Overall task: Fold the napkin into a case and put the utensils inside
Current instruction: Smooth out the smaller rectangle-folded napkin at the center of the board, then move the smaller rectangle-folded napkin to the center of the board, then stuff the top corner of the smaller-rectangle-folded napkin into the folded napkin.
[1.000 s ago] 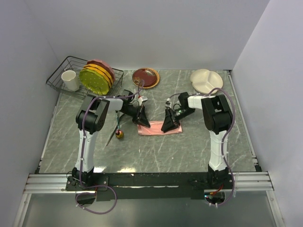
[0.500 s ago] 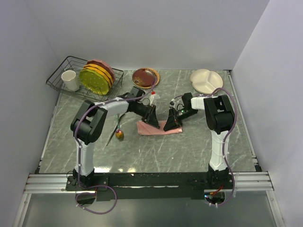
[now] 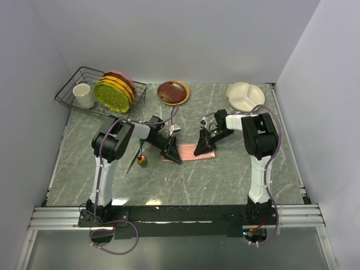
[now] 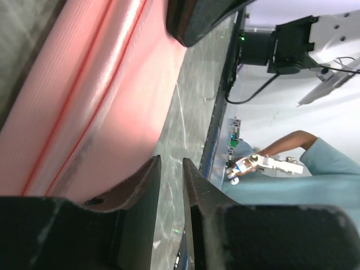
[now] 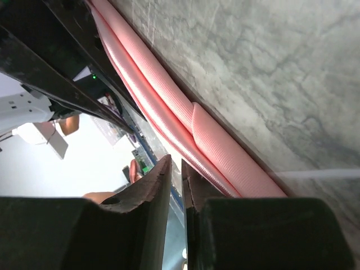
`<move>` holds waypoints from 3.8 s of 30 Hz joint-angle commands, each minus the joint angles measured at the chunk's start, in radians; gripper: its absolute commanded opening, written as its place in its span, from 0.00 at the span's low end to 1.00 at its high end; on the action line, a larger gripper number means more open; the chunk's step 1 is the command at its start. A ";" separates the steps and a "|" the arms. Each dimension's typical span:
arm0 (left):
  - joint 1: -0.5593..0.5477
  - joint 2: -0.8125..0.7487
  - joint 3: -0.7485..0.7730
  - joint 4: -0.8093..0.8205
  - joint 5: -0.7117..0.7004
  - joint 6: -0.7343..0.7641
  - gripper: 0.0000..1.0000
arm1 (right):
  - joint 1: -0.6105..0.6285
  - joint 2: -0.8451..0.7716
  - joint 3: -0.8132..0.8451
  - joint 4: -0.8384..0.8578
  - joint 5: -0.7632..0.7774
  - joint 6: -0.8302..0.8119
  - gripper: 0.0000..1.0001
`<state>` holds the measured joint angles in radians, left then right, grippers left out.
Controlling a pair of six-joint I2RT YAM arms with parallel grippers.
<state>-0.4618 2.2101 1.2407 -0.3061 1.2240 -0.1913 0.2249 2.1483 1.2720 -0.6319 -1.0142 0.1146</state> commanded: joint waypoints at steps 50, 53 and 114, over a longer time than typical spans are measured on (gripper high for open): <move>-0.078 -0.239 0.103 -0.082 -0.215 0.273 0.36 | -0.035 -0.300 0.004 -0.135 0.112 -0.182 0.41; -0.113 -0.276 0.128 0.010 -0.290 0.299 0.44 | -0.061 -0.332 0.013 -0.186 0.091 -0.190 0.45; -0.388 -0.089 0.282 0.050 -0.472 0.727 0.57 | -0.214 -0.180 -0.077 -0.157 0.115 -0.015 0.51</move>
<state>-0.8433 2.1441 1.5063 -0.2646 0.7177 0.5095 0.0189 1.9549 1.1877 -0.8009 -0.9009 0.0887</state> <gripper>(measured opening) 0.595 0.500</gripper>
